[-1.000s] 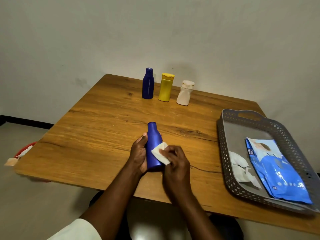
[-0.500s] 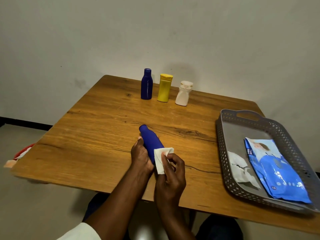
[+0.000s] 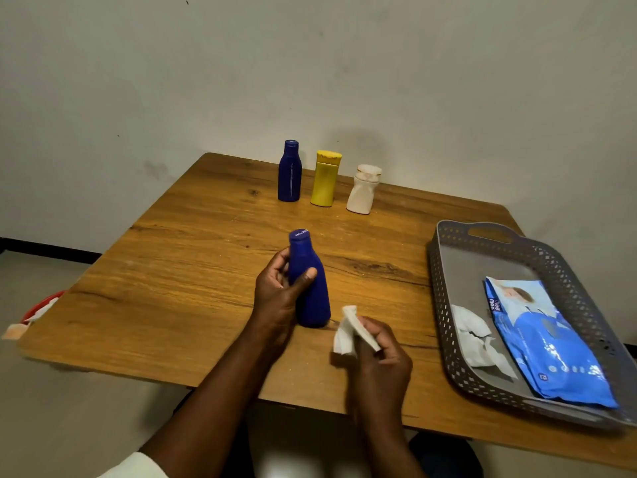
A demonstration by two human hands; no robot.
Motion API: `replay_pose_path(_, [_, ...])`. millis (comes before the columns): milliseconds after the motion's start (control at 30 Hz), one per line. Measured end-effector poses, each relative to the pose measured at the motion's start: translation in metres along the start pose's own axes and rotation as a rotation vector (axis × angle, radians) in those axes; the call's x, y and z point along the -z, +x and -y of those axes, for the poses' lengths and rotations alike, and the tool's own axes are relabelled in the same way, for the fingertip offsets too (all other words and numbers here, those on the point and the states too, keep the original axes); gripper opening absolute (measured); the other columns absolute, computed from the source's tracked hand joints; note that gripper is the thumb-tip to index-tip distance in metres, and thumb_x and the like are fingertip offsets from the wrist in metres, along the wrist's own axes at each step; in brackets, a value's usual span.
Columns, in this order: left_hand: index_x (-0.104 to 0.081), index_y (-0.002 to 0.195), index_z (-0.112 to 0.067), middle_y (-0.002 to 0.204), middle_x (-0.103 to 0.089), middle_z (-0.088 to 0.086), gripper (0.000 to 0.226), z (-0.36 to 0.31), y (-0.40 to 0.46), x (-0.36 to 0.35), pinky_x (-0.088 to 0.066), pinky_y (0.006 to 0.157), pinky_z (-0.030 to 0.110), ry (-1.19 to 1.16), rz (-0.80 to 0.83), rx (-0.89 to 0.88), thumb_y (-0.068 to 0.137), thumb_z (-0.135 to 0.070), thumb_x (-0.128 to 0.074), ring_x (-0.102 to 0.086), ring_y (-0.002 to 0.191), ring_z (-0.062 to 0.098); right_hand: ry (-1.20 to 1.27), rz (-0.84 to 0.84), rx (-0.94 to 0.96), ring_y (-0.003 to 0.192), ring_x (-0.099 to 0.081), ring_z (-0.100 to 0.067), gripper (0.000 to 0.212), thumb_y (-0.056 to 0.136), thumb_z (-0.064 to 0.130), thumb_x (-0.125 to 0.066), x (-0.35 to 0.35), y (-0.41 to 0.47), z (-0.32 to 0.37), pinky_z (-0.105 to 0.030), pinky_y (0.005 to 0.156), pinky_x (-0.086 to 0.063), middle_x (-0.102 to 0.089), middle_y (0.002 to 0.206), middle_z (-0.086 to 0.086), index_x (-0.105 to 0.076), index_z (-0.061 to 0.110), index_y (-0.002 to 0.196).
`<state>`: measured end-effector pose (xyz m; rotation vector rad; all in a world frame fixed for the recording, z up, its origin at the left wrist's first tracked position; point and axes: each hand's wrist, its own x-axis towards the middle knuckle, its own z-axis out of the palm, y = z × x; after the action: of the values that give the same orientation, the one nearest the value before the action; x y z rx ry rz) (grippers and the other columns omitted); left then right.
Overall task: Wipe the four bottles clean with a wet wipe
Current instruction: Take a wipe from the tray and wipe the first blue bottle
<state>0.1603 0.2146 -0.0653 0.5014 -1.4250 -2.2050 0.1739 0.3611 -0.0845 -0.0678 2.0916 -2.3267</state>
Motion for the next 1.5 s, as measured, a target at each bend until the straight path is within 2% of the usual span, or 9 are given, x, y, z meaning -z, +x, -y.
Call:
replay_pose_path(133, [-0.054, 0.117, -0.023, 0.11, -0.066, -0.005, 0.051, -0.008, -0.011, -0.003, -0.049, 0.079, 0.013, 0.28, 0.139, -0.13, 0.078, 0.007, -0.067, -0.063, 0.099, -0.002, 0.045, 0.003, 0.05, 0.085, -0.066, -0.003, 0.034, 0.086, -0.006, -0.058, 0.01, 0.015, 0.038, -0.018, 0.063, -0.054, -0.069, 0.096, 0.005, -0.069, 0.026, 0.092])
replay_pose_path(367, [-0.052, 0.115, -0.028, 0.114, -0.061, -0.011, 0.053, -0.009, -0.02, -0.005, -0.046, 0.083, 0.011, 0.411, 0.226, -0.19, 0.079, 0.008, -0.066, -0.058, 0.103, -0.006, -0.358, 0.02, 0.646, 0.101, -0.056, 0.001, 0.03, 0.079, -0.007, -0.062, 0.009, 0.034, 0.059, -0.009, 0.083, -0.043, -0.061, 0.103, 0.001, -0.068, 0.012, 0.102])
replay_pose_path(633, [-0.054, 0.12, -0.016, 0.111, -0.067, -0.005, 0.052, -0.009, -0.027, -0.01, -0.053, 0.083, 0.024, 0.306, 0.315, -0.185, 0.083, 0.019, -0.054, -0.063, 0.106, 0.014, -0.914, 0.143, 1.053, 0.098, -0.051, -0.026, 0.039, 0.079, 0.011, -0.048, -0.012, 0.032, 0.063, -0.035, 0.07, -0.047, -0.063, 0.104, -0.018, -0.068, 0.005, 0.112])
replay_pose_path(800, [-0.053, 0.121, -0.017, 0.109, -0.067, -0.006, 0.047, -0.011, -0.027, -0.008, -0.054, 0.082, 0.025, 0.285, 0.332, -0.157, 0.084, 0.011, -0.058, -0.063, 0.106, 0.014, -1.089, 0.087, 1.067, 0.1, -0.048, -0.025, 0.045, 0.08, 0.015, -0.04, -0.015, 0.037, 0.065, -0.034, 0.073, -0.039, -0.066, 0.107, -0.015, -0.067, 0.009, 0.115])
replay_pose_path(967, [-0.053, 0.12, -0.021, 0.112, -0.063, -0.003, 0.047, -0.01, -0.026, -0.009, -0.056, 0.083, 0.031, 0.291, 0.33, -0.138, 0.083, 0.009, -0.061, -0.062, 0.105, 0.011, -1.039, 0.071, 1.003, 0.097, -0.053, -0.028, 0.045, 0.082, 0.011, -0.038, -0.014, 0.043, 0.054, -0.033, 0.069, -0.049, -0.064, 0.105, -0.02, -0.065, 0.002, 0.117])
replay_pose_path(1133, [-0.053, 0.121, -0.023, 0.11, -0.068, -0.003, 0.048, -0.008, -0.025, -0.009, -0.054, 0.087, 0.034, 0.264, 0.281, -0.099, 0.083, 0.005, -0.062, -0.063, 0.104, 0.012, -0.595, 0.023, 0.726, 0.093, -0.058, -0.022, 0.035, 0.08, -0.012, -0.055, -0.011, 0.043, 0.045, -0.013, 0.078, -0.046, -0.059, 0.098, -0.012, -0.067, 0.0, 0.112])
replay_pose_path(1233, [-0.052, 0.119, -0.025, 0.106, -0.069, -0.006, 0.049, -0.007, -0.024, -0.008, -0.052, 0.081, 0.02, 0.271, 0.272, -0.107, 0.083, 0.006, -0.062, -0.063, 0.103, 0.006, -0.395, -0.025, 0.585, 0.095, -0.057, -0.015, 0.036, 0.081, -0.005, -0.054, -0.011, 0.041, 0.053, -0.005, 0.081, -0.043, -0.058, 0.099, -0.006, -0.064, 0.003, 0.115])
replay_pose_path(1400, [-0.053, 0.122, -0.019, 0.108, -0.067, -0.001, 0.047, -0.009, -0.026, -0.013, -0.056, 0.081, 0.027, 0.264, 0.337, -0.133, 0.085, 0.011, -0.058, -0.063, 0.104, 0.014, -0.526, 0.124, 0.709, 0.109, -0.053, -0.016, 0.042, 0.078, -0.014, -0.062, -0.019, 0.047, 0.069, -0.014, 0.088, -0.048, -0.057, 0.114, -0.011, -0.064, 0.004, 0.117])
replay_pose_path(1500, [-0.052, 0.125, -0.012, 0.107, -0.069, -0.001, 0.049, -0.01, -0.029, -0.016, -0.054, 0.078, 0.024, 0.229, 0.36, -0.157, 0.086, 0.017, -0.051, -0.065, 0.103, 0.015, -0.775, 0.237, 0.871, 0.117, -0.05, -0.023, 0.036, 0.08, -0.002, -0.055, -0.026, 0.04, 0.068, -0.025, 0.094, -0.048, -0.059, 0.12, -0.015, -0.065, 0.003, 0.115])
